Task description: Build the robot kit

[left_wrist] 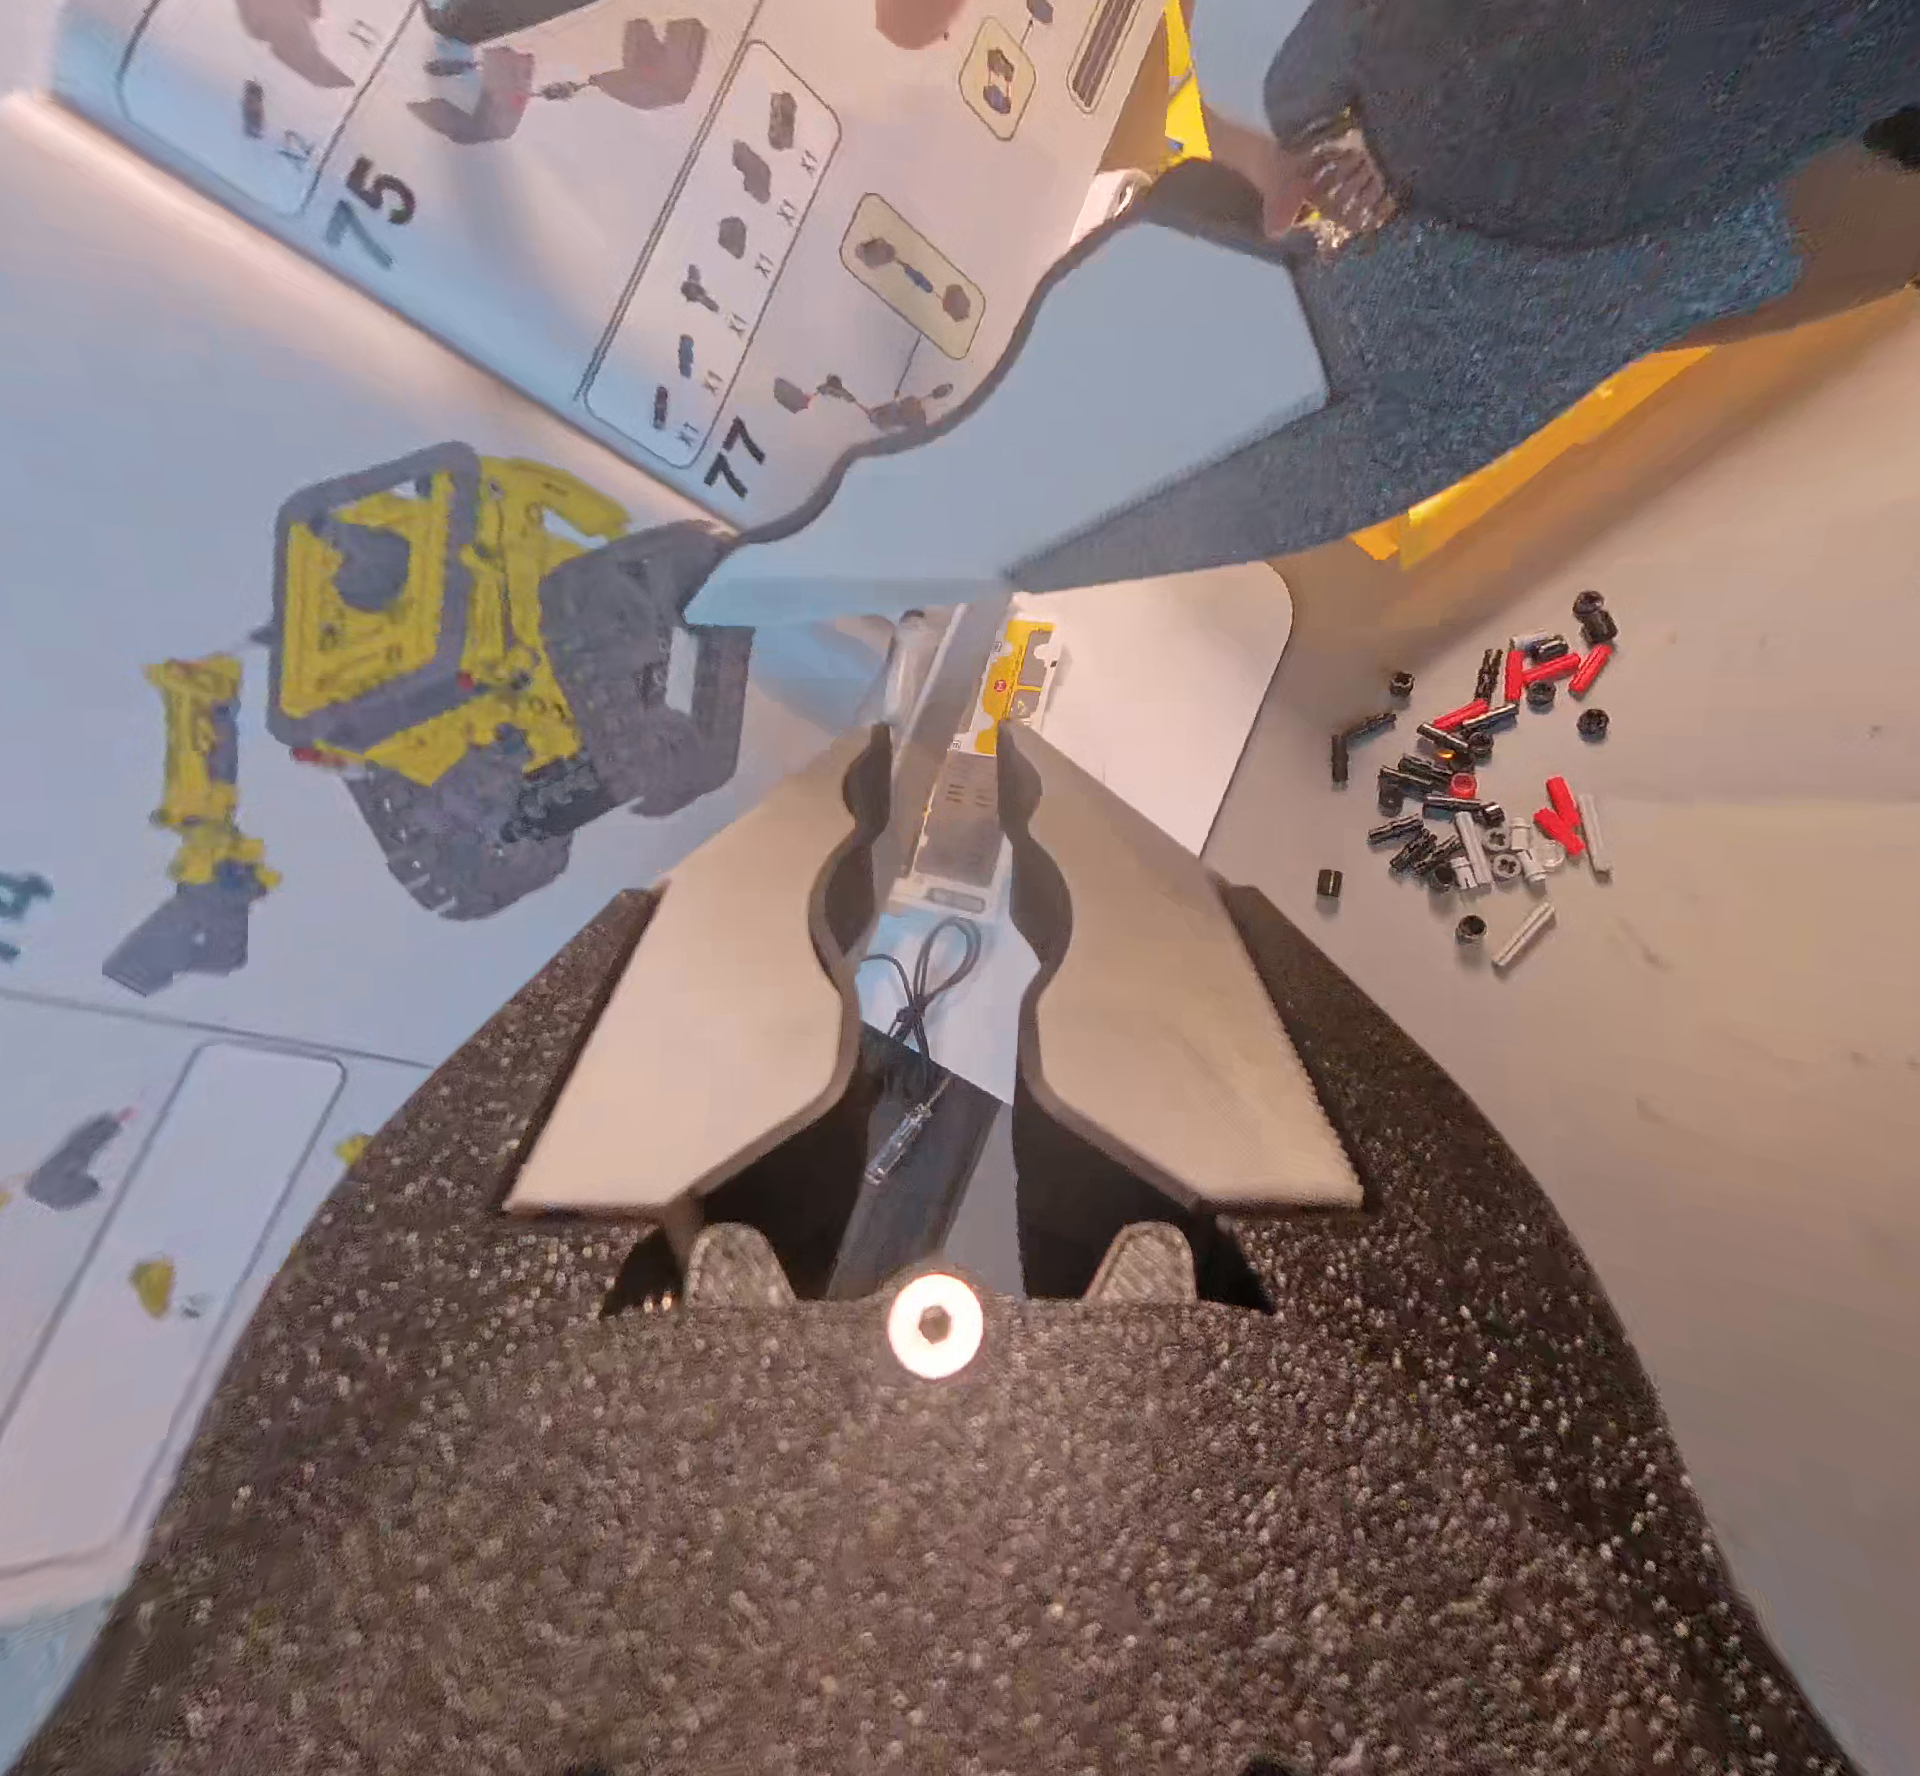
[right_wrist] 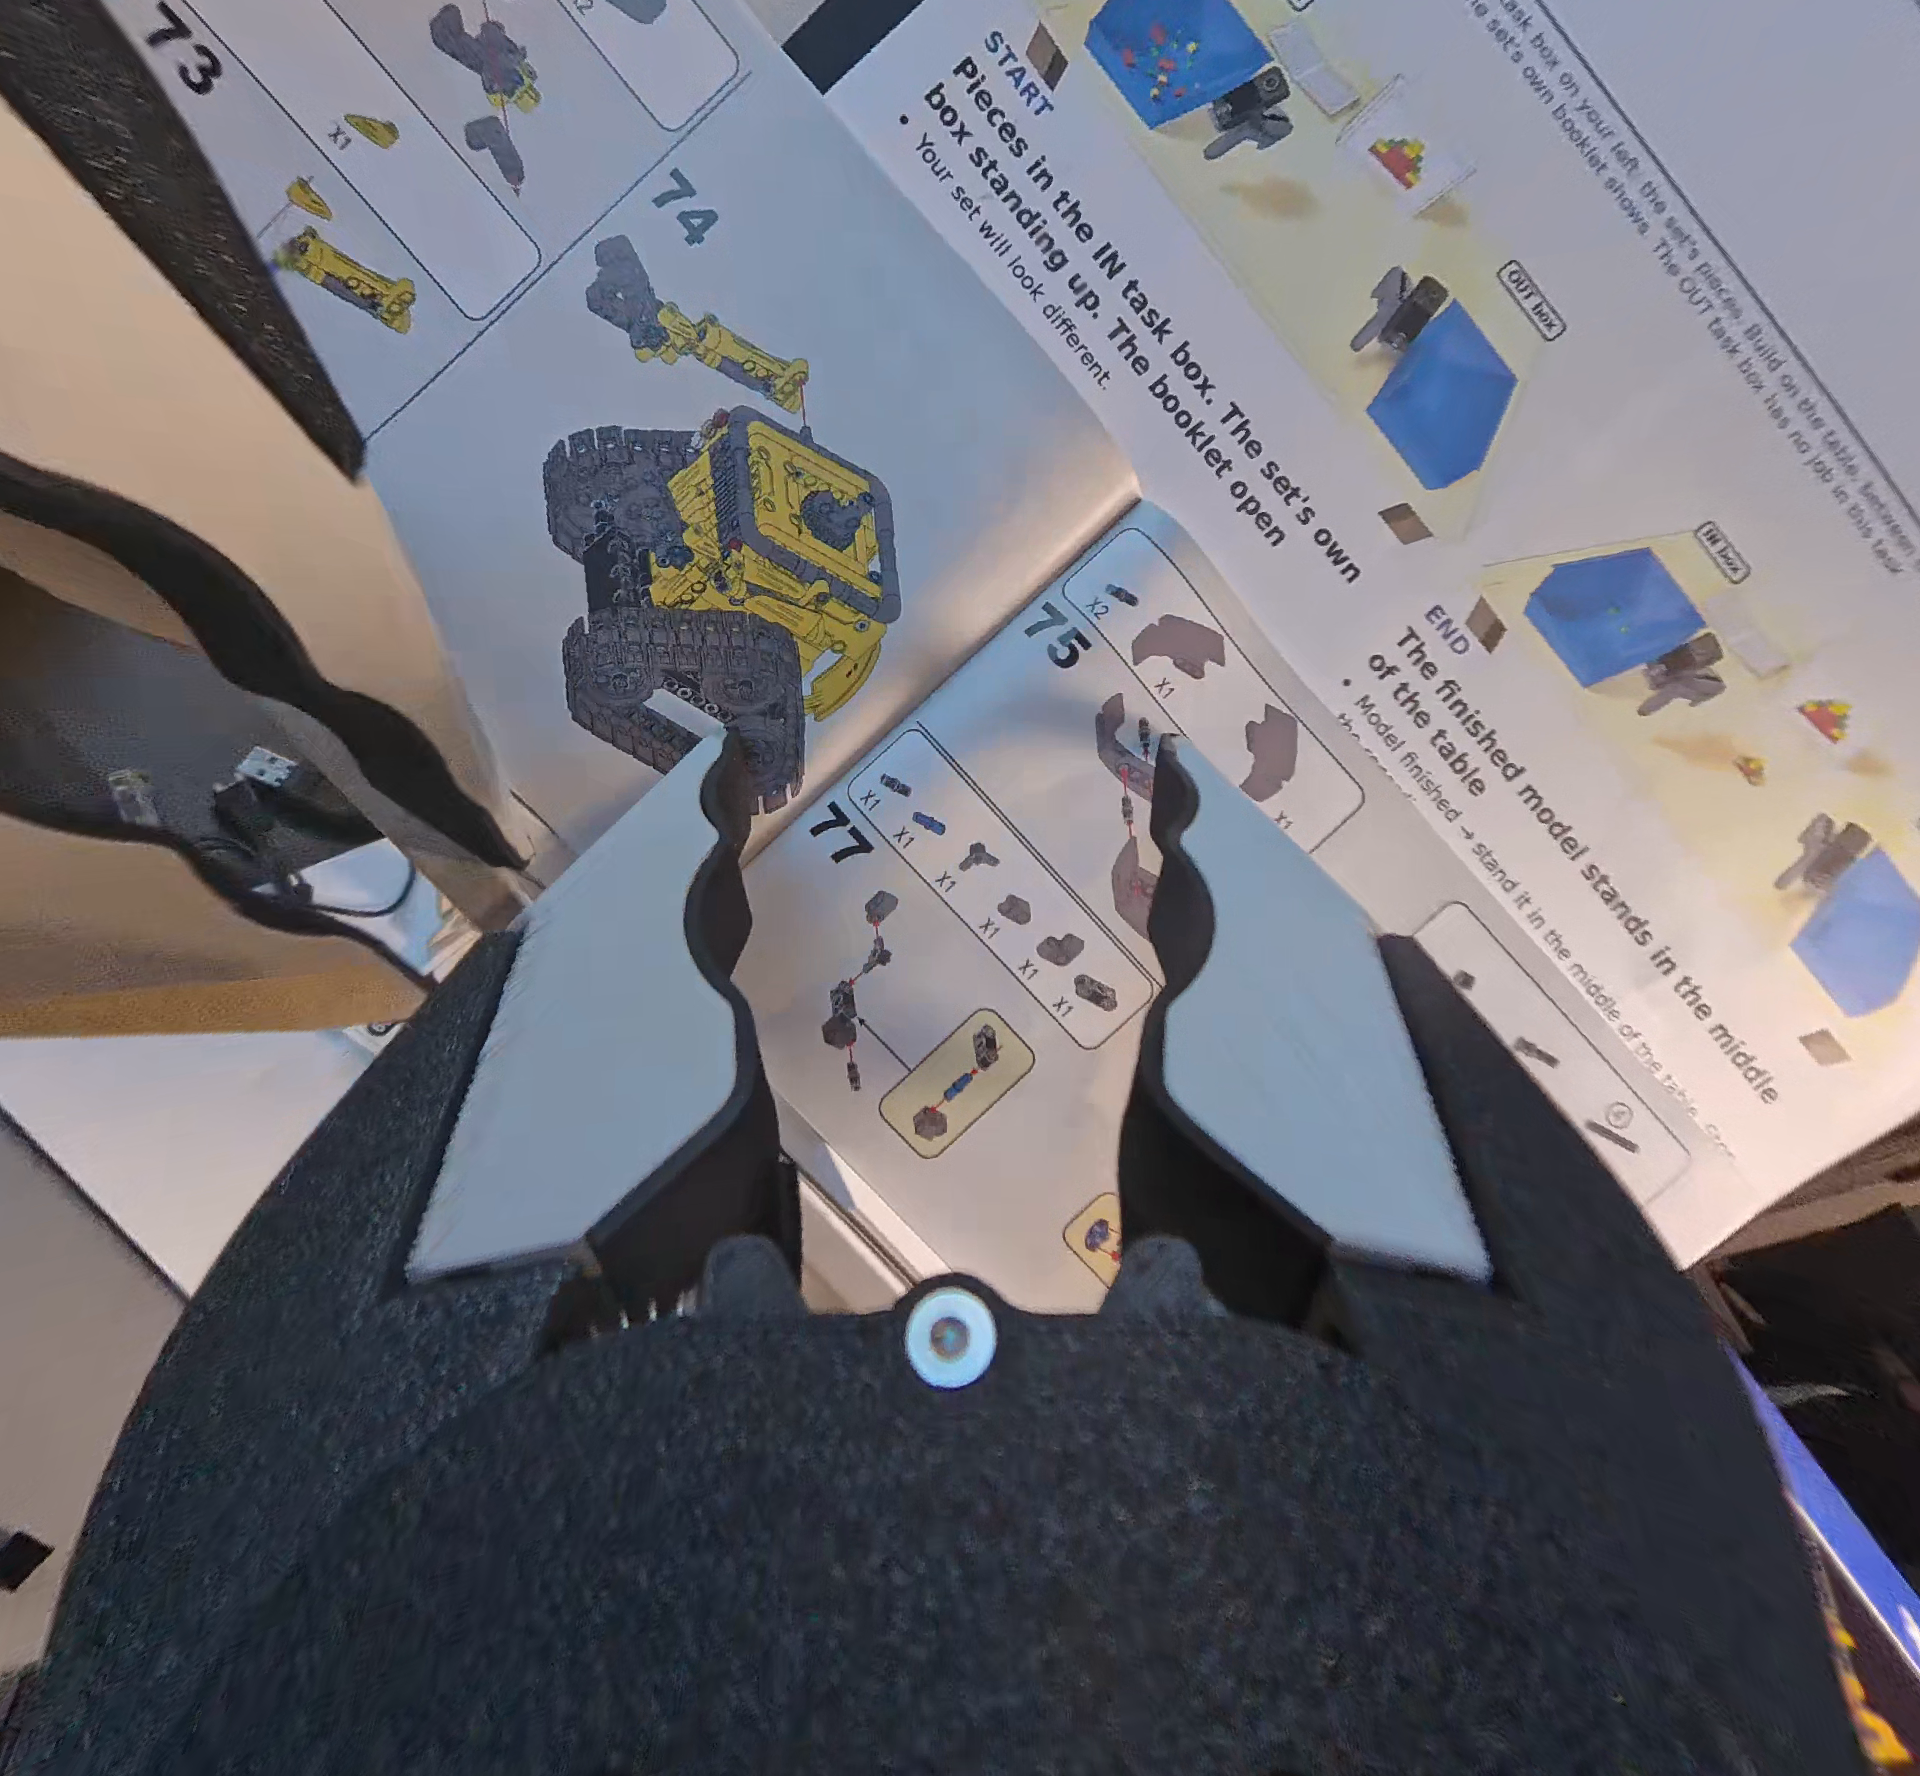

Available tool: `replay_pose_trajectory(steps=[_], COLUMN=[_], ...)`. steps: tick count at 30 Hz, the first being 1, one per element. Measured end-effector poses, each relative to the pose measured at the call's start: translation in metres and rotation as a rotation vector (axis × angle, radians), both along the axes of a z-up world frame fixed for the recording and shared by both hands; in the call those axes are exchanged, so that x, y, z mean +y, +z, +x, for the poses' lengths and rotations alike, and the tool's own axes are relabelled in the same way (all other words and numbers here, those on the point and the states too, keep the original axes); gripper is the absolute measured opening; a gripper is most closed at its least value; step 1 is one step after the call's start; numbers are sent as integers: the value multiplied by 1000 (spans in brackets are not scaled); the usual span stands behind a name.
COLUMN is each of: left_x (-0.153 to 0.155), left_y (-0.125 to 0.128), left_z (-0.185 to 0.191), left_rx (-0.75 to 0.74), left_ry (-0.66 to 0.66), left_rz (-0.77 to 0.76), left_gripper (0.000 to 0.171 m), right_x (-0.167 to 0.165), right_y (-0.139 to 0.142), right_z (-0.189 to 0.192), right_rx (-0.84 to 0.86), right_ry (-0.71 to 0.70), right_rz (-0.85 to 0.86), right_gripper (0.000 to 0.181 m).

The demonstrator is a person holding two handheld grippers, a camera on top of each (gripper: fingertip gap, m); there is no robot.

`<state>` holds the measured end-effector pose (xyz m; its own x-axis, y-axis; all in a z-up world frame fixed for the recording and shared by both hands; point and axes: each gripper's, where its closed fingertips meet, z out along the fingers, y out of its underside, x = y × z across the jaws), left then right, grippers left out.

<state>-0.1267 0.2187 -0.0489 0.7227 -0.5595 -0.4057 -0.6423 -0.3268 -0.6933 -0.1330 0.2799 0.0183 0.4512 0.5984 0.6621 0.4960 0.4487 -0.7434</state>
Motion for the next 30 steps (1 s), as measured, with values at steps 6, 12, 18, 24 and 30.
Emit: replay_pose_trajectory(steps=[6,12,18,24,30], left_x=[5,7,1,-1,2], left_y=[1,2,-10,-5,5], left_z=[-1,-9,-10,-7,-8], left_rx=[-56,19,51,-212,-329], left_ry=[-82,-92,-98,-120,-168], left_rz=[-242,-369,-461,-554,-466], left_gripper=[4,14,9,4,0], right_x=[0,1,0,0,3], right_y=[0,0,0,0,-1], right_z=[1,1,2,2,2], right_rx=[-11,-6,4,11,2], right_ry=[47,62,79,96,96], right_rz=[-13,-20,-29,-32,-48], right_gripper=[77,77,77,77,75])
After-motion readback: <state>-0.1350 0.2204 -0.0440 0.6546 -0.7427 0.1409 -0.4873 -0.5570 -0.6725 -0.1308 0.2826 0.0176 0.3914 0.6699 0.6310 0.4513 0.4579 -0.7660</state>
